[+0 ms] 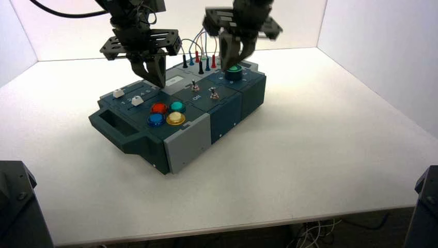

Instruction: Flip the bottom switch on with the right gripper.

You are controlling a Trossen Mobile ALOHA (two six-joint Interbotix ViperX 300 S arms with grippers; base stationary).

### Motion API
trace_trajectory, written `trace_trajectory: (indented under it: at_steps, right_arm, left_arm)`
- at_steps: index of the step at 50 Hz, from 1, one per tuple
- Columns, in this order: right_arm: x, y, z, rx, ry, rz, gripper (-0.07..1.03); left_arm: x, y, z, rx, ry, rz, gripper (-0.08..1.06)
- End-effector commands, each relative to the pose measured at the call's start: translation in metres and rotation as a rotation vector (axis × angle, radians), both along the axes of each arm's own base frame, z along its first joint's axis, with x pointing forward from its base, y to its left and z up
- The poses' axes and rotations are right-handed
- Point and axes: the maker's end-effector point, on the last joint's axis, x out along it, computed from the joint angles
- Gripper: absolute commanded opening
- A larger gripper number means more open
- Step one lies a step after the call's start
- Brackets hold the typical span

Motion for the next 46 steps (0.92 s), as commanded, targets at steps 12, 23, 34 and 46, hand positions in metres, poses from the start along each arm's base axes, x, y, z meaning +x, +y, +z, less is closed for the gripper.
trace_trajectory:
  at_steps: [12, 23, 34, 46]
  right_arm:
    - [0.016, 0.012, 0.071, 0.084, -0.170, 0.032, -0.02]
    - [0.011, 0.013, 0.096, 0.088, -0.242, 0.083, -0.02]
    - [0.002, 0.022, 0.108, 0.084, -0.295, 0.144, -0.02]
    - [-0.007, 0.022, 0.118, 0.085, -0.320, 0.168, -0.02]
  left_arm:
    - [-0.005, 0.010, -0.013, 0.021, 0.016, 0.006, -0.03]
    - [-0.002, 0.010, -0.009, 0.014, -0.009, 0.007, -0.03]
    - [0.000, 0.010, -0.007, 0.013, -0.020, 0.006, -0.03]
    - [0.010, 0.006, 0.001, 0.001, -0.059, 0.007, -0.03]
